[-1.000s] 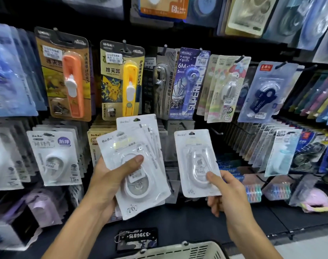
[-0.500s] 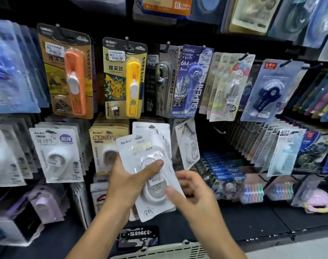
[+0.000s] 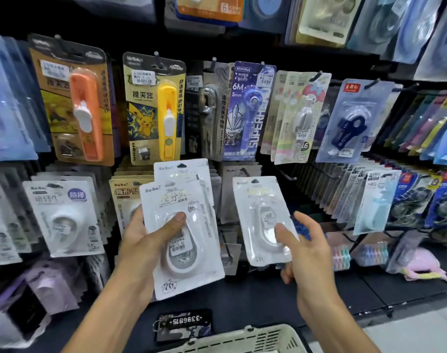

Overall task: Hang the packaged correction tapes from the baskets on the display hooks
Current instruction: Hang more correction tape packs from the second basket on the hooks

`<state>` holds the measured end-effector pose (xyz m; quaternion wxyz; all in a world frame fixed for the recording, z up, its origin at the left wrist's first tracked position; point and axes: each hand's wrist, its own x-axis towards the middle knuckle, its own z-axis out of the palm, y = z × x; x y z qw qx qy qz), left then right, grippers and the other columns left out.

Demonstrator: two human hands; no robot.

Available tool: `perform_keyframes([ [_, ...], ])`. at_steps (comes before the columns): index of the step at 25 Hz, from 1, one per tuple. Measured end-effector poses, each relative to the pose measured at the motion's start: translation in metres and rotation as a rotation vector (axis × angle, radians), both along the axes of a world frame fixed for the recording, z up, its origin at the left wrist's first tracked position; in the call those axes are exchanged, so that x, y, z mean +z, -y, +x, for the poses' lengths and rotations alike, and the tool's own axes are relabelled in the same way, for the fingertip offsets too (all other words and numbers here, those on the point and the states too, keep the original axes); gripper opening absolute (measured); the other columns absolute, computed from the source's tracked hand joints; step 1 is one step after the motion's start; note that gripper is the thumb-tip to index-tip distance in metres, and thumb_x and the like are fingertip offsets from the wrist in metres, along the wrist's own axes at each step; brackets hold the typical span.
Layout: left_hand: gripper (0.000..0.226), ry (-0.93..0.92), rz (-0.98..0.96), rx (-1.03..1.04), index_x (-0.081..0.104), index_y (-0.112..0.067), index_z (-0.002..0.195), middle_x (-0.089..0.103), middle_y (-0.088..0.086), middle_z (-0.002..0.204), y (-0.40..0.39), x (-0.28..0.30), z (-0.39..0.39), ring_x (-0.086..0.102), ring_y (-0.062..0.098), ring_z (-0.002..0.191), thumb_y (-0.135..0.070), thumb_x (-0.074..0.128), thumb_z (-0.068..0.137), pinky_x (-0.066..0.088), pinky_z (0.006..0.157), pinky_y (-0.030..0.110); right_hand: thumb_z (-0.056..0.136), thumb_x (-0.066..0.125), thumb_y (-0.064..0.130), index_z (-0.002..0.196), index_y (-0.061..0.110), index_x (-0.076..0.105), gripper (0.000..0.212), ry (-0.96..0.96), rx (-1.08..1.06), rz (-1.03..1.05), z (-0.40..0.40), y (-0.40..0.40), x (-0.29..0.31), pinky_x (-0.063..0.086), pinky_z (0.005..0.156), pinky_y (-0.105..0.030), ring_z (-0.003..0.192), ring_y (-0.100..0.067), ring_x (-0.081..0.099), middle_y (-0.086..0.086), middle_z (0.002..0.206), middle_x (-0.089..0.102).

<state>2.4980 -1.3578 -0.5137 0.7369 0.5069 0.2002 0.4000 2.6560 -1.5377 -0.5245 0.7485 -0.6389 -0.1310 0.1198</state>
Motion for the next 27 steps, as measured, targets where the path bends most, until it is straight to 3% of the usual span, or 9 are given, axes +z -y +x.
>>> perform_keyframes([
  [3,0.065,-0.002,0.001,0.011,0.066,-0.023,0.122,0.079,0.002,0.112,0.005,-0.001,0.002,0.077,0.024,0.101,-0.024,0.085,0.06,0.06,0.085,0.041,0.09,0.074,0.024,0.112,0.039,0.062,0.029,0.01,-0.001,0.004,0.002,0.001,0.0,0.045,0.04,-0.029,0.044,-0.016,0.054,0.005,0.084,0.072],
  [7,0.071,-0.014,0.01,0.035,0.068,-0.027,0.118,0.081,-0.003,0.103,0.012,-0.005,0.009,0.079,0.019,0.091,-0.035,0.089,0.05,0.062,0.064,0.025,0.089,0.074,0.031,0.117,0.047,0.057,0.036,0.025,0.161,-0.078,-0.013,-0.007,-0.004,0.061,0.077,-0.036,0.095,-0.011,0.07,0.019,0.117,0.061],
  [10,0.077,-0.086,0.046,0.049,0.065,-0.028,0.116,0.081,-0.006,0.099,0.018,-0.006,0.02,0.079,0.017,0.087,-0.039,0.092,0.045,0.063,0.065,0.03,0.07,0.081,0.05,0.1,0.049,0.065,0.034,0.191,0.41,-0.169,-0.044,-0.015,-0.005,0.055,0.071,-0.022,0.085,-0.005,0.071,0.009,0.097,0.074],
  [12,0.072,-0.107,0.048,-0.013,0.067,-0.026,0.114,0.081,-0.003,0.1,0.022,-0.005,0.024,0.079,0.019,0.088,-0.04,0.092,0.048,0.063,0.065,0.03,0.069,0.084,0.044,0.1,0.046,0.065,0.037,0.253,0.464,-0.184,-0.054,-0.024,-0.004,0.054,0.068,-0.018,0.082,-0.004,0.072,0.009,0.094,0.077],
  [15,0.043,-0.082,0.017,-0.162,0.076,-0.031,0.107,0.08,0.001,0.107,0.02,-0.004,0.019,0.078,0.022,0.094,-0.039,0.089,0.067,0.062,0.065,0.029,0.08,0.083,0.024,0.104,0.027,0.07,0.027,0.041,0.433,0.002,-0.047,-0.032,0.004,0.057,0.056,-0.026,0.078,-0.019,0.076,-0.001,0.095,0.079],
  [17,0.019,-0.103,0.041,-0.121,0.078,-0.036,0.101,0.08,-0.003,0.106,0.018,-0.004,0.017,0.078,0.017,0.094,-0.031,0.077,0.083,0.059,0.068,0.028,0.087,0.074,0.024,0.111,0.016,0.066,0.026,-0.061,0.374,0.07,-0.037,-0.029,0.009,0.051,0.043,-0.029,0.055,-0.02,0.067,-0.004,0.089,0.078],
  [21,0.023,-0.129,0.137,0.043,0.071,-0.032,0.11,0.08,-0.015,0.101,0.019,-0.004,0.018,0.075,0.002,0.09,-0.013,0.061,0.1,0.052,0.064,0.008,0.093,0.068,0.018,0.106,0.015,0.071,0.014,-0.044,0.191,0.016,-0.012,-0.01,0.002,0.034,0.033,-0.026,0.033,-0.006,0.039,0.004,0.063,0.067],
  [25,0.029,-0.103,0.171,0.137,0.069,-0.039,0.108,0.078,-0.021,0.102,0.013,-0.003,0.018,0.073,-0.005,0.09,-0.012,0.06,0.101,0.051,0.066,0.005,0.093,0.066,0.012,0.116,0.024,0.072,0.027,-0.14,0.163,-0.031,0.001,0.0,0.001,0.043,0.038,-0.028,0.037,-0.011,0.046,0.001,0.082,0.074],
  [27,0.029,-0.089,0.181,0.131,0.068,-0.038,0.109,0.078,-0.022,0.101,0.015,-0.003,0.02,0.072,-0.006,0.09,-0.012,0.06,0.101,0.05,0.066,0.004,0.094,0.065,0.01,0.131,0.035,0.051,0.048,-0.212,0.198,-0.005,0.005,-0.007,0.002,0.059,0.055,-0.037,0.067,-0.021,0.071,0.0,0.112,0.068],
])
